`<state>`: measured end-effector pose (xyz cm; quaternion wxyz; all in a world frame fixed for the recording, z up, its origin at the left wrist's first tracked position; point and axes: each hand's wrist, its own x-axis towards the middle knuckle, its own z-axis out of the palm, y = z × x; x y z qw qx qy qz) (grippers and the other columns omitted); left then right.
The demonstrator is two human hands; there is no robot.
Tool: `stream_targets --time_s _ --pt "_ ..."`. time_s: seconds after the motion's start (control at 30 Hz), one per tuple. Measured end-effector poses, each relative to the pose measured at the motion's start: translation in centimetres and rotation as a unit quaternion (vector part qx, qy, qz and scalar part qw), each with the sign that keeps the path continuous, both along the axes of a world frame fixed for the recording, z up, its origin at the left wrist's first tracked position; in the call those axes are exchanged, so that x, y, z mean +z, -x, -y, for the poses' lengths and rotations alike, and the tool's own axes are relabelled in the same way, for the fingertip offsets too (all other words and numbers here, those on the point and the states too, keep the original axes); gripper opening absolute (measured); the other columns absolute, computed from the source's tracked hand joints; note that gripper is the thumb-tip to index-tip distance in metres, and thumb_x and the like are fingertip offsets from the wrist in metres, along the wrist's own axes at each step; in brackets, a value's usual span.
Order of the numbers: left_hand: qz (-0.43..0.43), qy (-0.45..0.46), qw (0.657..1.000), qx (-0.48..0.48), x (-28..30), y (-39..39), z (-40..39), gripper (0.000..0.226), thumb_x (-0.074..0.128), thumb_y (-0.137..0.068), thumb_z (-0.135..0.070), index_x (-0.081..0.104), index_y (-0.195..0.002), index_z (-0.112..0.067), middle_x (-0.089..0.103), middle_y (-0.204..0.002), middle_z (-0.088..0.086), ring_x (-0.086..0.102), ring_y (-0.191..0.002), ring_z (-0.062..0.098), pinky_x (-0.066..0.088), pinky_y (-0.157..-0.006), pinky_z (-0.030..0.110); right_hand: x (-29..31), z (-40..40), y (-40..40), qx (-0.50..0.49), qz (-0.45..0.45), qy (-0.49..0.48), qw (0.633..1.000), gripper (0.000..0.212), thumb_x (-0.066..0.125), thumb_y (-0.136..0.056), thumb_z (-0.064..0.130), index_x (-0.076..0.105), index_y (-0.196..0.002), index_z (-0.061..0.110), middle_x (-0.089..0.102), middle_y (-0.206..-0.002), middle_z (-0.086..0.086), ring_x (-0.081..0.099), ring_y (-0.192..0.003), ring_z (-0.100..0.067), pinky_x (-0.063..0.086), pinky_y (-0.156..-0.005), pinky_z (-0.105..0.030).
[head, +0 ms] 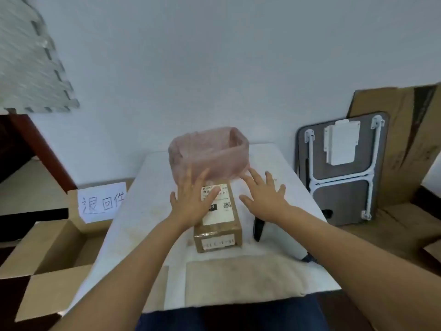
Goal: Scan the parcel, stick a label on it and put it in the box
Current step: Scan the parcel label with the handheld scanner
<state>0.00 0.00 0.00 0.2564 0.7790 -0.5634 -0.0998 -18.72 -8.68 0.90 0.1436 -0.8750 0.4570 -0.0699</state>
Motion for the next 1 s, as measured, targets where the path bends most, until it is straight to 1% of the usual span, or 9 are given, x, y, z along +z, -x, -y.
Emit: stream_targets --time_s 0.13,0.23,0.37,0.5,0.6,0.73,0.8,0.9,1.0 --pt "-0.106 -0.009 0.994 0.030 -2.1 0.7 -2.1 0.072 0.036 -0.089 -0.073 0.015 -0.154 -0.048 -0.015 -0.166 -0.015 0.010 -0.154 0.020 0.018 -0.118 0.061 -2.1 -3.3 4.3 -0.021 0.050 -0.002 0.999 0.059 0.047 -0.096 0.041 0.025 -0.148 0.026 0.010 -0.164 0.004 0.018 -0.148 -0.024 0.021 -0.113 -0.055" --pt "-0.188 0.016 0.982 0.034 -3.0 1.2 -2.7 0.080 0.046 -0.084 -0.071 0.016 -0.154 -0.046 -0.016 -0.164 -0.018 0.011 -0.154 0.018 0.027 -0.118 0.055 -3.4 -4.5 6.3 -0.043 0.076 -0.016 0.996 0.079 0.057 -0.088 0.050 0.018 -0.152 0.023 0.009 -0.164 0.003 0.025 -0.146 -0.023 0.029 -0.113 -0.049" --pt "-0.244 0.033 0.968 0.047 -3.8 2.4 -3.7 0.085 0.061 -0.095 -0.041 0.006 -0.159 -0.029 -0.019 -0.166 -0.004 -0.009 -0.154 0.014 0.013 -0.124 0.043 -4.4 -5.0 7.9 -0.085 0.047 -0.057 0.994 0.098 0.064 -0.081 0.053 0.009 -0.154 0.016 0.015 -0.162 -0.003 0.036 -0.140 -0.027 0.038 -0.107 -0.047" --pt "-0.325 0.014 0.941 0.092 -4.3 3.1 -4.1 0.098 0.065 -0.093 -0.041 -0.004 -0.160 -0.023 -0.020 -0.167 0.001 0.003 -0.155 0.021 0.016 -0.122 0.042 -5.5 -5.2 8.3 -0.129 -0.001 -0.071 0.989 0.085 0.064 -0.083 0.042 0.020 -0.150 0.015 0.043 -0.143 -0.011 0.045 -0.128 -0.032 0.041 -0.101 -0.044" --pt "-0.336 0.016 0.936 0.106 -4.6 3.2 -3.9 0.099 0.064 -0.093 -0.044 -0.003 -0.160 -0.020 -0.018 -0.167 0.002 0.005 -0.155 0.022 0.017 -0.122 0.043 -6.3 -5.2 7.9 -0.146 -0.012 -0.044 0.988 0.072 0.061 -0.083 0.037 0.031 -0.145 0.016 0.054 -0.130 -0.009 0.052 -0.117 -0.030 0.043 -0.091 -0.041" --pt "-0.326 -0.001 0.939 0.114 -5.3 2.7 -3.7 0.102 0.066 -0.083 -0.060 0.013 -0.158 -0.014 -0.006 -0.167 0.000 0.021 -0.151 0.029 0.030 -0.117 0.052 -5.5 -4.8 7.2 -0.168 0.008 -0.105 0.980 0.052 0.060 -0.079 0.034 0.043 -0.124 0.016 0.063 -0.104 -0.007 0.061 -0.089 -0.029 0.044 -0.069 -0.034" --pt "-0.312 -0.002 0.944 0.111 -5.5 2.6 -3.8 0.094 0.064 -0.077 -0.065 0.030 -0.149 -0.014 0.011 -0.162 0.001 0.028 -0.148 0.031 0.037 -0.112 0.053 -4.7 -4.6 6.6 -0.190 0.046 -0.120 0.973 0.040 0.060 -0.077 0.034 0.047 -0.108 0.013 0.062 -0.094 -0.007 0.060 -0.081 -0.027 0.045 -0.065 -0.035" --pt "-0.299 0.042 0.949 0.094 -5.4 3.4 -4.5 0.063 0.065 -0.083 -0.054 0.045 -0.133 -0.021 0.042 -0.139 0.007 0.042 -0.138 0.030 0.044 -0.105 0.053 -3.0 -4.4 5.1 -0.191 0.150 -0.121 0.963 0.029 0.064 -0.076 0.035 0.053 -0.093 0.014 0.065 -0.084 -0.005 0.061 -0.070 -0.019 0.049 -0.065 -0.034" --pt "-0.326 0.104 0.937 0.076 -5.6 4.2 -5.7 0.070 0.066 -0.077 -0.055 0.042 -0.137 -0.027 0.053 -0.131 0.000 0.055 -0.122 0.018 0.048 -0.103 0.048 -1.0 -5.1 2.9 -0.183 0.308 -0.207 0.910 0.026 0.065 -0.080 0.034 0.059 -0.098 0.016 0.073 -0.084 -0.002 0.071 -0.070 -0.018 0.058 -0.072 -0.036"
